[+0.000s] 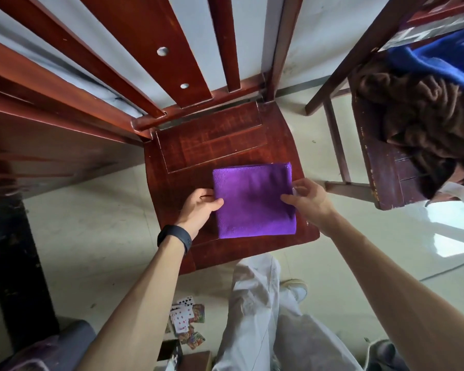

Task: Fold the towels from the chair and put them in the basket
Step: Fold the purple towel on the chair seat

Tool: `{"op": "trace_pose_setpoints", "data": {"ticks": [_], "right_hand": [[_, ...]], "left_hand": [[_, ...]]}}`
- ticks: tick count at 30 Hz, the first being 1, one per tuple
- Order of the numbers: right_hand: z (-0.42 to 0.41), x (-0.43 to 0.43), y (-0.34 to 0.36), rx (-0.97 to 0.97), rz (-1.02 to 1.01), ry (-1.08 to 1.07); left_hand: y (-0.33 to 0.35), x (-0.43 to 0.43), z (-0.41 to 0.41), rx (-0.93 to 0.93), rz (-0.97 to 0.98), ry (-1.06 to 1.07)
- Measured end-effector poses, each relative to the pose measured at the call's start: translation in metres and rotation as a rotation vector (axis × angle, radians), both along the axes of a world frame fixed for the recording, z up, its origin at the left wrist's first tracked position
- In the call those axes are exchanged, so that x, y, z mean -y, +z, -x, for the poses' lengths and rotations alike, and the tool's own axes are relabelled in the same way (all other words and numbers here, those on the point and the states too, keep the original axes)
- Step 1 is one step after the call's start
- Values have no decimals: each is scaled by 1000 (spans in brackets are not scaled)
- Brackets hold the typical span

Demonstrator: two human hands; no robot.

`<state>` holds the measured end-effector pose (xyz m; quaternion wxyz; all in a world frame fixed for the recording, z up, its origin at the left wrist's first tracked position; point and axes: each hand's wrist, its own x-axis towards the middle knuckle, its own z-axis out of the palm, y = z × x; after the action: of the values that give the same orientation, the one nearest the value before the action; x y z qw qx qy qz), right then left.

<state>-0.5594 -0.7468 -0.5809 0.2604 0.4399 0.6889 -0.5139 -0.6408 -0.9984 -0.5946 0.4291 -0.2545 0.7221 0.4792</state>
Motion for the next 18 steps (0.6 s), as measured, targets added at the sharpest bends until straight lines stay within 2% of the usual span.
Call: {"op": "trace_pose_setpoints", "data": {"ticks": [4,7,13,18], "right_hand": [[-25,-12,18,-22,451,-243],[-54,-25,41,-41,608,-242],[-122,-58,117,-146,560,-358],[-188,-103,231,-311,412,-485]], "left_hand": [[22,0,-2,104,-206,37],[49,-5,-10,150,-278,-33],[123,-48,-45,143,-340,-171],[225,-121,-78,88,-437,-302]]}}
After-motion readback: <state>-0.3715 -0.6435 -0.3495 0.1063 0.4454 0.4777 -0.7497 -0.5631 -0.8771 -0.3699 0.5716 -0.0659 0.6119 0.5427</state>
